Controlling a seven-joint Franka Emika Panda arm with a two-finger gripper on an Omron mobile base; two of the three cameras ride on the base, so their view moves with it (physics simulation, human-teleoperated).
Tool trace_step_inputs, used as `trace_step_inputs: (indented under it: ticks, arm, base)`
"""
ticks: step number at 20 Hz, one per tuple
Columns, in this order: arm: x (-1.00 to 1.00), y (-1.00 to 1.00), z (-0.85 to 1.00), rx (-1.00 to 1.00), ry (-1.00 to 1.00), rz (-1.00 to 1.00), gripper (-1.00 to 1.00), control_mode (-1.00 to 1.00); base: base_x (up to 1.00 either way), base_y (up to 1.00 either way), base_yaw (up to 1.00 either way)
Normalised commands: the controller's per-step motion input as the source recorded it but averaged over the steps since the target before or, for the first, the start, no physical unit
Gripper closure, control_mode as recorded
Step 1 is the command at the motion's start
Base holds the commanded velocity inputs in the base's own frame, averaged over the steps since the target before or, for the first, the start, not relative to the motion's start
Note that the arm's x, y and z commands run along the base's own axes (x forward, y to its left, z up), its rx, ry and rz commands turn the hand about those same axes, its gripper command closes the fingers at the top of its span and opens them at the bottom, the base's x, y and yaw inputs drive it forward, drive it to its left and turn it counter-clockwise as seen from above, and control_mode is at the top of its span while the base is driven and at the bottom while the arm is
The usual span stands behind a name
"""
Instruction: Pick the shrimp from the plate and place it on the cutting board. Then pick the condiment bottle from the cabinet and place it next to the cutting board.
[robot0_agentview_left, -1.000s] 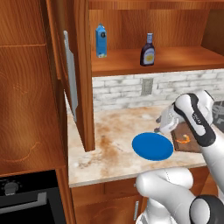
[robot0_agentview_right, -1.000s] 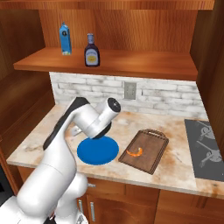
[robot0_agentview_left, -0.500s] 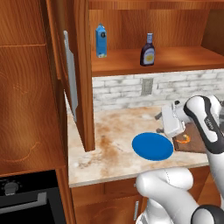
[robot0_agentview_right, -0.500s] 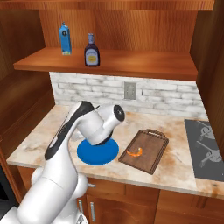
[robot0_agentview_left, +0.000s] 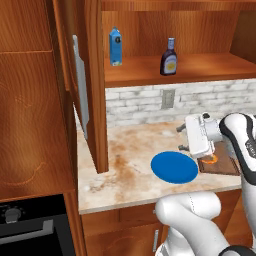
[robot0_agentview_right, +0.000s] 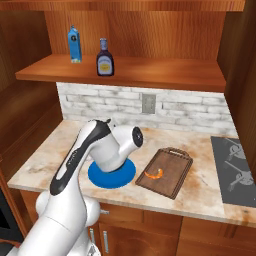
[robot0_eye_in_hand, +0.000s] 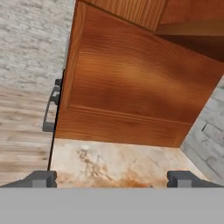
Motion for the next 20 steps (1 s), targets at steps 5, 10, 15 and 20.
trace_step_inputs:
  ticks: [5,10,15,20]
  arm:
    - [-0.09,0.01,0.46,0.12,-0.04,0.04,-1.0,-1.0]
    - [-0.09,0.02,0.51,0.11,-0.01,0.03,-1.0,-1.0]
    - [-0.05,0.01,0.53,0.09,0.0,0.02,-1.0,-1.0]
    - [0.0,0.02,0.51,0.07,0.0,0.01,-1.0,-1.0]
  base:
    - [0.0,0.0,0.0]
    - [0.0,0.0,0.0]
    - [0.0,0.0,0.0]
    - [0.0,0.0,0.0]
